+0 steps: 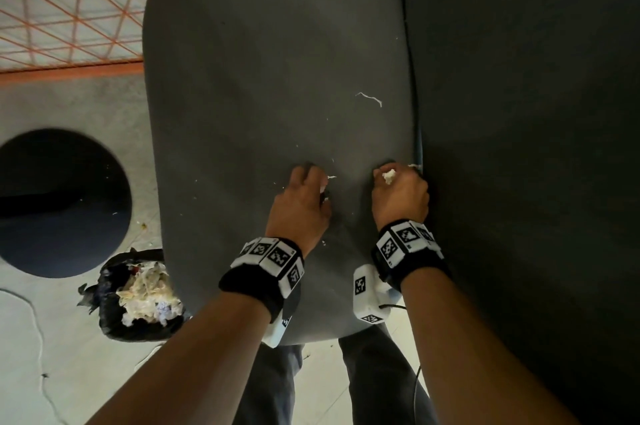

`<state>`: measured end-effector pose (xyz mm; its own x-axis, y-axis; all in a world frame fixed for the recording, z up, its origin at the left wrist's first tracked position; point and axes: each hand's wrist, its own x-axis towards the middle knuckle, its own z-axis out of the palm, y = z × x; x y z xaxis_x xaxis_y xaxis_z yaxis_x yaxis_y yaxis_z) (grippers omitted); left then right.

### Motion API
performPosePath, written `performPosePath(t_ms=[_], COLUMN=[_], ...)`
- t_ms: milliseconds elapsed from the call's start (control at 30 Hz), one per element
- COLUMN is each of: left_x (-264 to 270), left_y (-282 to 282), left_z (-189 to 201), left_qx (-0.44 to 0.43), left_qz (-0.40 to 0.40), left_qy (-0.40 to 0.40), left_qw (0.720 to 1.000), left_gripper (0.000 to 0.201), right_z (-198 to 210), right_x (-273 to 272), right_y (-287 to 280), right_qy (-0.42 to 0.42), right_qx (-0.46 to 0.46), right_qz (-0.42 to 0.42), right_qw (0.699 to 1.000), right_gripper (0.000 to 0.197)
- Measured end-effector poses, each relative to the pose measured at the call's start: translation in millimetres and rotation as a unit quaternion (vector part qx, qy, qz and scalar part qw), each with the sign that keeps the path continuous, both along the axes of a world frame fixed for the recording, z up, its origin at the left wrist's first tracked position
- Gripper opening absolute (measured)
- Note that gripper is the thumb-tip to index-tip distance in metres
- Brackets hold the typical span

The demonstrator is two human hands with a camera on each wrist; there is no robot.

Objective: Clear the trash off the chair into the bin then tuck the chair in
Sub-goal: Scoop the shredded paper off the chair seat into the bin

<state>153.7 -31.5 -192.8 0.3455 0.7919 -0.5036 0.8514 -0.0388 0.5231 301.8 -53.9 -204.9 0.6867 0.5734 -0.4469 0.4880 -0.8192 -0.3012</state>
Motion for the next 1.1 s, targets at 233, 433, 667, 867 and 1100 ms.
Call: performPosePath(t_ms=[233,433,667,867,1100], left_x=[15,21,-18,-28,-46], left_y=[2,8,11,-29,-49], left_z=[0,-1,13,44,42], left_qx=[0.028,0.105,-0.086,-0.096,-0.143], left_qz=[-0.09,-0.259,0.023,0.038,0.083], left_qy=[0.075,0.152,-0.037,-0.12,-0.162], left_qw=[0.993,0.948,0.995,0.987,0.973], left_gripper=[0.024,0.036,0.016,0.017,0.012], right_z=[-2,10,19,12,20], right_x=[1,1,-22,-54,-74], right_y=[-3,-27,-35,-39,-47], right_qy=[0.021,0.265,0.475,0.558,0.469], right_qx=[-0.02,0.079,0.044,-0.027,-0.028], right_qz=[0.059,-0.115,-0.269,-0.282,-0.236], right_qw=[0.998,0.954,0.837,0.78,0.851], right_gripper=[0.018,0.011,0.029,0.023,0.049])
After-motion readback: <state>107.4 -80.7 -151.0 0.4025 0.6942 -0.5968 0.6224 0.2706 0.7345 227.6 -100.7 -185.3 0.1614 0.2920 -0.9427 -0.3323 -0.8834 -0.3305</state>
